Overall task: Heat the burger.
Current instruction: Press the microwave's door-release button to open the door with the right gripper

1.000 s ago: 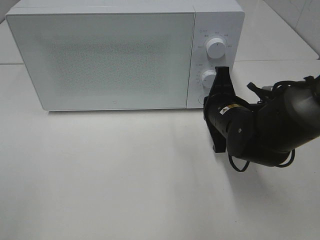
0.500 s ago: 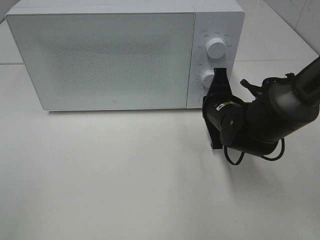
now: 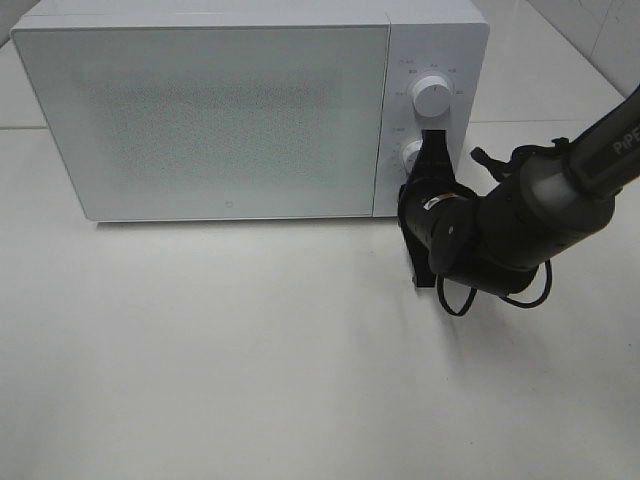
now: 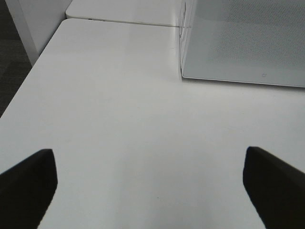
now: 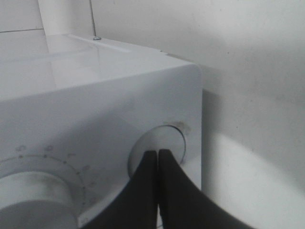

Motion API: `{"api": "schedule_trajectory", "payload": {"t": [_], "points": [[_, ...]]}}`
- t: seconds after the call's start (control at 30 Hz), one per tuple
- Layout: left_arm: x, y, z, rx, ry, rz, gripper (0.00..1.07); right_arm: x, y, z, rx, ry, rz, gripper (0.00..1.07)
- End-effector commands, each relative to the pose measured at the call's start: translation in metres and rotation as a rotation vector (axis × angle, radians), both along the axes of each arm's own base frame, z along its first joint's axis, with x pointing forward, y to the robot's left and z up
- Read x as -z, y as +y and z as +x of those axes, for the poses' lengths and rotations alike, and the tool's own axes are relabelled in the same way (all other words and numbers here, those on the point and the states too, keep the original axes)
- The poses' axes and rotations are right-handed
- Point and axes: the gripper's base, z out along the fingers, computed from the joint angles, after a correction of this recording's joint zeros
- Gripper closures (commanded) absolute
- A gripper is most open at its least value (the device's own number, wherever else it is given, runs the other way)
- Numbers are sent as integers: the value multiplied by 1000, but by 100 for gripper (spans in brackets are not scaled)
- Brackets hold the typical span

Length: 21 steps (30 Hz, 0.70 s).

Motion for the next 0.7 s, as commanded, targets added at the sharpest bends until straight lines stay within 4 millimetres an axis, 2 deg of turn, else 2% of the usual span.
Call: {"api": "schedule_trajectory", "payload": {"t": [0.03, 0.7], "points": [[1, 0, -2, 4, -15, -1, 9, -2, 1, 6, 1, -22, -2, 107], [1, 0, -2, 4, -15, -1, 9, -15, -2, 16, 45, -197, -33, 107]]}}
